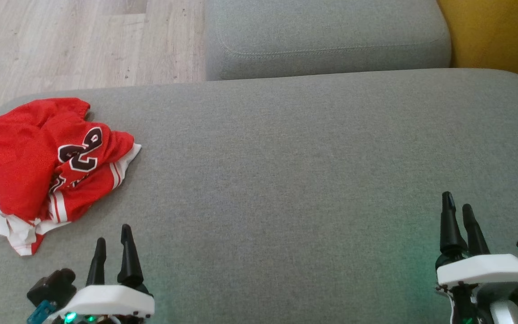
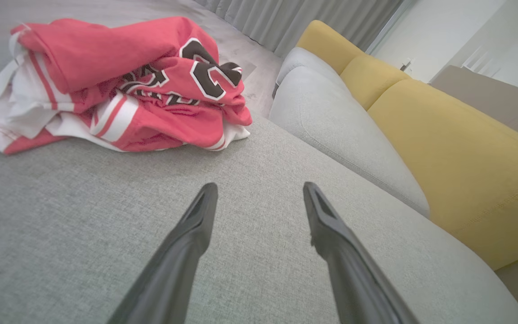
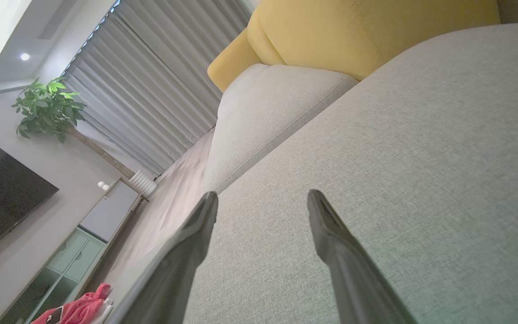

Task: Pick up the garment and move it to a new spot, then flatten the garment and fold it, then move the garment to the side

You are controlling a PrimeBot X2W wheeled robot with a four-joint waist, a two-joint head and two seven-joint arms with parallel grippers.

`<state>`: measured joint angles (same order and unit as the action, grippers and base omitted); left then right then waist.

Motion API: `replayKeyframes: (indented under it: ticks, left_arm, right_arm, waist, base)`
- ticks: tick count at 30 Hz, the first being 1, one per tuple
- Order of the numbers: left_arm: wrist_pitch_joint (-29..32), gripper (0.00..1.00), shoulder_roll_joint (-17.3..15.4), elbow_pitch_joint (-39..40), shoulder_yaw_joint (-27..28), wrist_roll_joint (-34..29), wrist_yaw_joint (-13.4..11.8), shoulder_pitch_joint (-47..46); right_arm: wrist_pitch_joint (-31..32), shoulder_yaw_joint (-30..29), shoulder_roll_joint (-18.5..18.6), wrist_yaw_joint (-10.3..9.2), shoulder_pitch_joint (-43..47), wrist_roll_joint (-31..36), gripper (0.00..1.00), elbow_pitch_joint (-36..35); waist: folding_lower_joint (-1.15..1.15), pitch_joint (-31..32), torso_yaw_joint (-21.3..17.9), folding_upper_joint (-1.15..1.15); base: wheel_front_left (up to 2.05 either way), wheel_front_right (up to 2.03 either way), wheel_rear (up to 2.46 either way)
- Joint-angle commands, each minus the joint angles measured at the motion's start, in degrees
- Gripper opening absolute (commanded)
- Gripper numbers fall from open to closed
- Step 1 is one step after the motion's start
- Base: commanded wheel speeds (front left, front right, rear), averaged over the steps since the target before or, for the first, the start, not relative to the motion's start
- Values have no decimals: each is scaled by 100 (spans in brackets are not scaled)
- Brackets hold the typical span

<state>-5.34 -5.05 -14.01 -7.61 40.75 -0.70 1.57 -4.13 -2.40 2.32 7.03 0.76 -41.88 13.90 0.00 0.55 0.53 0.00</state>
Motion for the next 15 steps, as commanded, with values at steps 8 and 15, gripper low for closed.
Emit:
replayKeyframes:
  ticks: [8,15]
  left_arm:
    - [-227,100,-155,282,-62,-702,-148,-120]
    - [-346,100,-187,336,-154,-1152,-238,-102]
  right_arm:
    - [-165,163,41,30,-110,693,100,-294]
    - [-238,223,43,33,-92,1129,100,-328]
  waist:
    - [0,9,13,0]
    - [0,13,25,0]
  base:
    - [0,0,0]
    - [0,0,0]
